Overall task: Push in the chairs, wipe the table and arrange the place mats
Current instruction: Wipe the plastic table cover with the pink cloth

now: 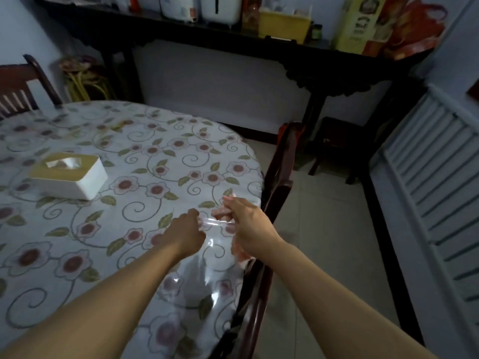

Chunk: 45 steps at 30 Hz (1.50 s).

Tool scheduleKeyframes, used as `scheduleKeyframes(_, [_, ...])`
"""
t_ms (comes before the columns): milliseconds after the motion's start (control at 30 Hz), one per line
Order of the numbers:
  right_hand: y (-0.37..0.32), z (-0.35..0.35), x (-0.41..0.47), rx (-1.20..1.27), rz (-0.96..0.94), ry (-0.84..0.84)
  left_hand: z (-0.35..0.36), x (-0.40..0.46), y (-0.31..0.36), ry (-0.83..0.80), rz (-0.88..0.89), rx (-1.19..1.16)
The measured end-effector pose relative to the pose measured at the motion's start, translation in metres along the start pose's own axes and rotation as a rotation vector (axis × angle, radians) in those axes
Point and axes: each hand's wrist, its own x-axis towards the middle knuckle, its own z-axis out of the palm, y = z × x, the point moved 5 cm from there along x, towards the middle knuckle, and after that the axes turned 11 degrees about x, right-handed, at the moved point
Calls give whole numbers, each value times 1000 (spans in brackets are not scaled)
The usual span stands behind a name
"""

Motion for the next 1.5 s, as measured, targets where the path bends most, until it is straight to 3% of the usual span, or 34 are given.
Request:
scheduleKeyframes(300, [45,-61,59,-35,-231,-124,-6,19,37,125,-268,-35])
scheduleKeyframes(433, [65,-69,87,135,-207,-205,6,28,55,127,-342,-73])
scheduleKeyframes(600, [72,-61,141,-17,-317,-281,5,62,44,133,-452,-57])
scheduleKeyframes(867, [85,-21,241,-117,-419,-421,6,142,9,136,-561,-129])
scheduleKeyframes(1100, [127,56,288,-550,-497,-826,32,193,-5,108,-684,-161])
scheduleKeyframes(1233, [161,91,290,-570,-674,-973,49,218,-6,85,-818,-198])
scheduleKeyframes(1367, [186,112,296,-616,-837,-932,59,236,-10,82,-920,-184])
scheduleKeyframes(1500, [204,111,326,-433,-738,-914,69,249,-3,116,-1014,-162])
